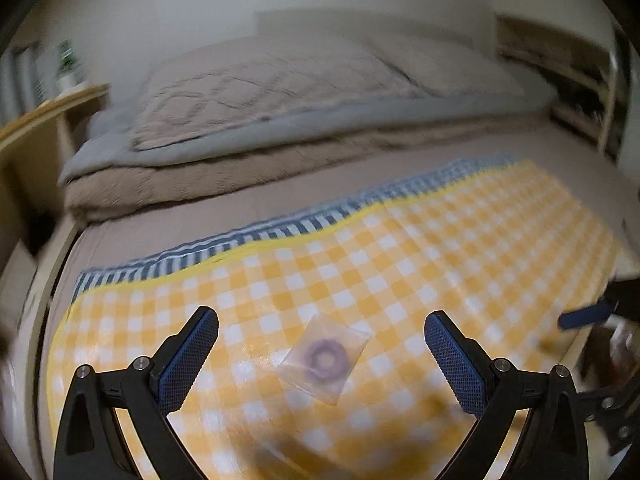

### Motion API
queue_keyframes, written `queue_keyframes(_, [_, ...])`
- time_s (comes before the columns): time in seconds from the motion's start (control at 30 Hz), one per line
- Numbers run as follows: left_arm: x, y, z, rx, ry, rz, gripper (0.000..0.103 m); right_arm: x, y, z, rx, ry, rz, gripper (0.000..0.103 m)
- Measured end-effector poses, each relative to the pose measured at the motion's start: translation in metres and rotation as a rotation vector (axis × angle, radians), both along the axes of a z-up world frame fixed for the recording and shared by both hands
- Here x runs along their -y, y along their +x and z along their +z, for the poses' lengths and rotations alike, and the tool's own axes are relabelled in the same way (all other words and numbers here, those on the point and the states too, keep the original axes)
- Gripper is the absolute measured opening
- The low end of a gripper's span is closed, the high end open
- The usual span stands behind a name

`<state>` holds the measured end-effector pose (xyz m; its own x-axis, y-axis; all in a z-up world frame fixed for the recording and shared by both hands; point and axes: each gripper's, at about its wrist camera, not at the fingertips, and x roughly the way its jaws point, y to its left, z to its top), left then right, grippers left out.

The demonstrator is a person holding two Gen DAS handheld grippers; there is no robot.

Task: Organize snacks
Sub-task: 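Grasp the clear donut-ring packet with the left tool while the right tool grasps the candy packet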

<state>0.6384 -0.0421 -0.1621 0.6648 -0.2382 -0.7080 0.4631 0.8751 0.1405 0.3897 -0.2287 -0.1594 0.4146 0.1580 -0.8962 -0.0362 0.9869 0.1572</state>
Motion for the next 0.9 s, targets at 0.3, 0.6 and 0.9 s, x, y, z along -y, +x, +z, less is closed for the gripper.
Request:
queue_keyframes(0.3, [0.024,0.056,-0.059,-0.117,0.181,-0.102,0.103,-0.015,0.019,-0.036,-0.106,-0.045,0.11,0.086])
queue_keyframes(0.6, [0.018,0.061,-0.095,-0.325,0.108,-0.242,0.103,-0.035,0.036,-0.061,-0.173,-0.105,0.16,0.074])
queue_keyframes(0.9, [-0.001,0.057,-0.074,-0.303,0.042,-0.246,0.103,-0.058,0.044,-0.085,-0.207,-0.176,0.214,0.062])
